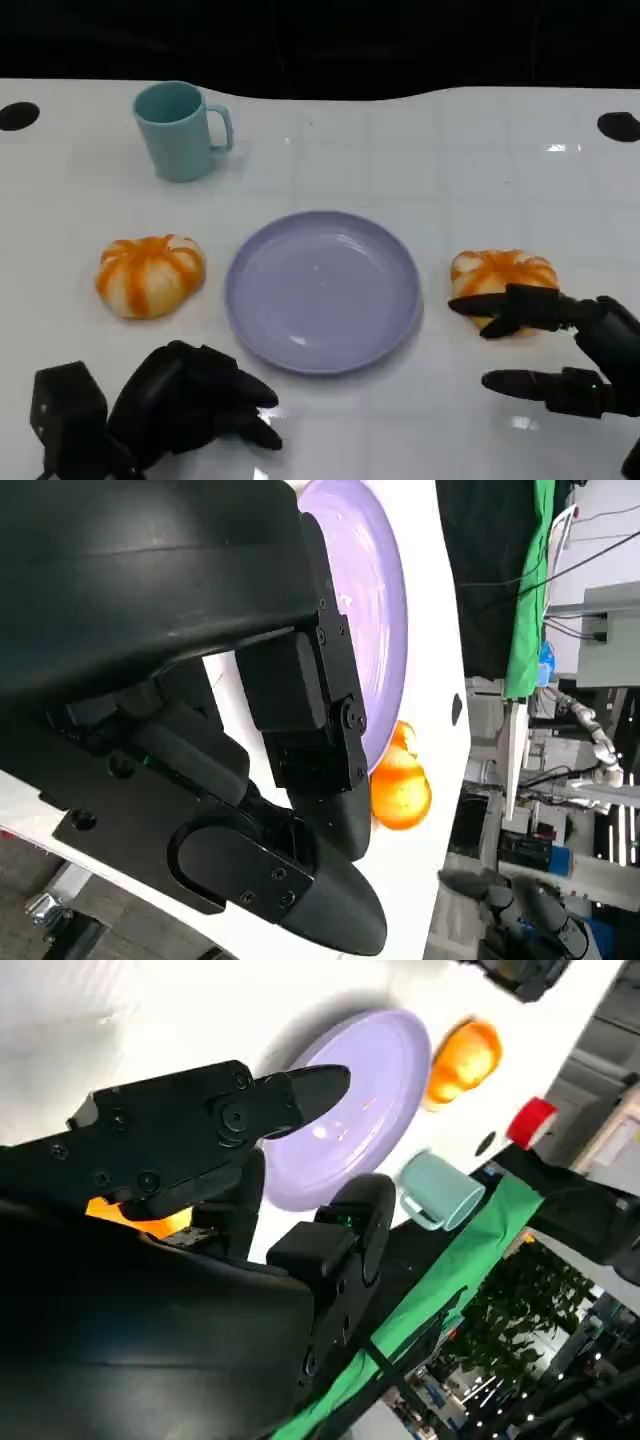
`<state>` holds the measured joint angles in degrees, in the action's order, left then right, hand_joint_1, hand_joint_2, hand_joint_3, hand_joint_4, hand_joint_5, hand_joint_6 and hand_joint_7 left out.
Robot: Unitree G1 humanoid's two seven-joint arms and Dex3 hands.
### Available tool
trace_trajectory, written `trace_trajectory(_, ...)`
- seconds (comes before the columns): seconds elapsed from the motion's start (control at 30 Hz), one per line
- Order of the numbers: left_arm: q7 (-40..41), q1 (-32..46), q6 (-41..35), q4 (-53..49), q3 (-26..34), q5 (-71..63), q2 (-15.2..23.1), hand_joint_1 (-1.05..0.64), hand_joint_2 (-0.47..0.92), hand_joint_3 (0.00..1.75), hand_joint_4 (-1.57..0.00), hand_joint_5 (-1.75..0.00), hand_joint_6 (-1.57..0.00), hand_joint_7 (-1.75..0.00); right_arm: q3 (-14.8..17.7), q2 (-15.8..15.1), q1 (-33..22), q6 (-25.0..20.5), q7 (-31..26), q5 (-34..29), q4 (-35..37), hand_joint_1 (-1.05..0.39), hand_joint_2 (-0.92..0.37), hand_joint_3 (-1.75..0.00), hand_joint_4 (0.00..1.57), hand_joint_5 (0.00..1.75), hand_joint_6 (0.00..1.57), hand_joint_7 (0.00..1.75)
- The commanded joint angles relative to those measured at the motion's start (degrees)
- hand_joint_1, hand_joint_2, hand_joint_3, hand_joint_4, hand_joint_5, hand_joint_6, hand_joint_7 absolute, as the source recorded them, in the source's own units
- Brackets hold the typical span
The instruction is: Grasp the bread from the table and place it into the plate.
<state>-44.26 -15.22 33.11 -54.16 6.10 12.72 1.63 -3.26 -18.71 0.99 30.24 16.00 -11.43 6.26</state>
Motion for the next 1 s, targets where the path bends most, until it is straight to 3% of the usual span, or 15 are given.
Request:
trace_trajectory(0.03, -0.1, -0.3, -1.0, 0.2, 0.4, 0.5, 0.8, -1.05, 0.80, 0.00, -1.56, -0.24, -1.55, 0.00, 1.2, -3.4, 1.0, 0.9, -3.4, -6.0, -1.0, -0.58, -0.92, -0.09, 0.33, 0.51, 0.47, 0.02)
trace_trajectory(0.3, -0.1, -0.3, -1.2, 0.2, 0.3, 0.4, 0.7, -1.05, 0.79, 0.00, -1.56, -0.23, -1.55, 0.00, 0.6, -5.8, 1.6, -3.3, -10.9, -20.8, -4.1, -0.64, -0.92, -0.08, 0.22, 0.33, 0.31, 0.00)
trace_trajectory(0.53, 0.2, -0.2, -0.4, 0.1, 0.2, 0.1, 0.7, -1.05, 0.80, 0.00, -1.56, -0.23, -1.55, 0.00, -2.3, -6.6, 4.4, -8.1, -15.6, -31.3, -3.2, -0.67, -0.92, -0.06, 0.14, 0.29, 0.25, 0.00)
trace_trajectory(0.83, 0.4, 0.4, -0.9, 1.0, 0.1, 0.2, 0.5, -1.05, 0.79, 0.00, -1.56, -0.23, -1.55, 0.00, -6.9, -6.4, 9.1, -13.1, -17.8, -35.9, 1.1, -0.64, -0.88, 0.00, 0.15, 0.29, 0.27, 0.00)
trace_trajectory(1.0, 0.9, 0.6, -0.7, 1.5, -0.1, -0.2, 0.5, -1.05, 0.80, 0.00, -1.57, -0.23, -1.55, -0.01, -10.4, -6.0, 13.0, -15.0, -20.0, -38.3, 6.9, -0.64, -0.87, 0.00, 0.15, 0.29, 0.26, 0.00)
